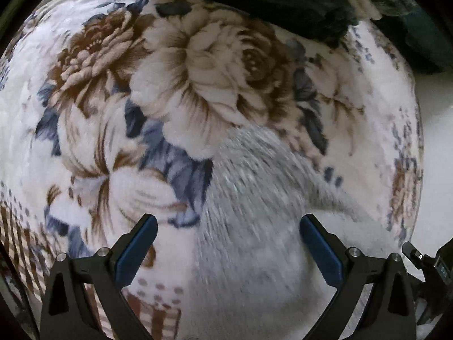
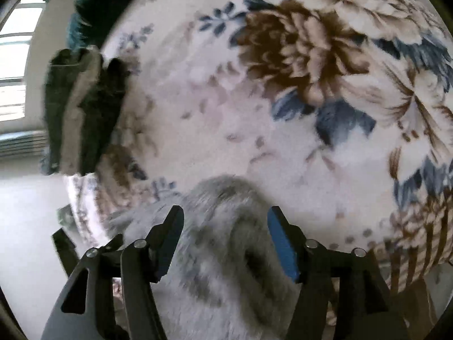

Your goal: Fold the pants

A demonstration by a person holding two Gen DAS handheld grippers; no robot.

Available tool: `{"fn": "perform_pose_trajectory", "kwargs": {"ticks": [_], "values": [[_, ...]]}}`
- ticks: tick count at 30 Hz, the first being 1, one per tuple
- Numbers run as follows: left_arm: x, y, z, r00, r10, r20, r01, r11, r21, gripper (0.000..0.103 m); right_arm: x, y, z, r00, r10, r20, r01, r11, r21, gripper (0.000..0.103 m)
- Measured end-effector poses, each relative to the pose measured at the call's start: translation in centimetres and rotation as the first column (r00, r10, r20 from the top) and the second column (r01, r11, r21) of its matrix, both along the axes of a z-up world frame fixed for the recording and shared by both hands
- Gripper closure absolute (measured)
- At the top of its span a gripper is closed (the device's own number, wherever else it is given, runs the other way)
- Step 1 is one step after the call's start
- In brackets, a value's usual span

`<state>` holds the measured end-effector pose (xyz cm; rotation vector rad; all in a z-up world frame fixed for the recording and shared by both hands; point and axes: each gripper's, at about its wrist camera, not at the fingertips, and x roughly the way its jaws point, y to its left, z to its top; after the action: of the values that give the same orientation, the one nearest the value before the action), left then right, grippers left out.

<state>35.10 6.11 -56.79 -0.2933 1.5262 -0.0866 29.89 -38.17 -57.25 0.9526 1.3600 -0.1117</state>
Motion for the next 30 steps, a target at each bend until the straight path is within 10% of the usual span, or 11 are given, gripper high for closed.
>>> {"fn": "perform_pose_trajectory", "kwargs": {"ticks": [8,14,20,30], "values": [[-2.4,0.3,0.3,1.0,-0.023,-0.007,0.023,1.0,-0.018,0.0,0.3,1.3,-5.1,0.981,0.061,-0.182,-0.058,0.998,0.022,0.026],[-6.0,-0.9,5.4,0.988,-0.103,0.111,0.12,0.98,-0.161,0.0,-0.6,3.0,-0.4,0.987,0.152,-0.058,-0.153,0.988,-0.01,0.01],[-9.1,-0.9,2.4,0.993,-0.113,0.045,0.118,0.982,-0.145,0.0,-3.9,4.1,-1.2,0.963,0.252,-0.097,-0.26,0.963,-0.068,0.006],[-9.4,2.2,-3.3,0.997,-0.013,-0.078,-0.006,0.97,-0.244,0.0,-5.5,4.5,-10.3,0.97,0.19,-0.15,-0.144,0.951,0.274,0.003]]}}
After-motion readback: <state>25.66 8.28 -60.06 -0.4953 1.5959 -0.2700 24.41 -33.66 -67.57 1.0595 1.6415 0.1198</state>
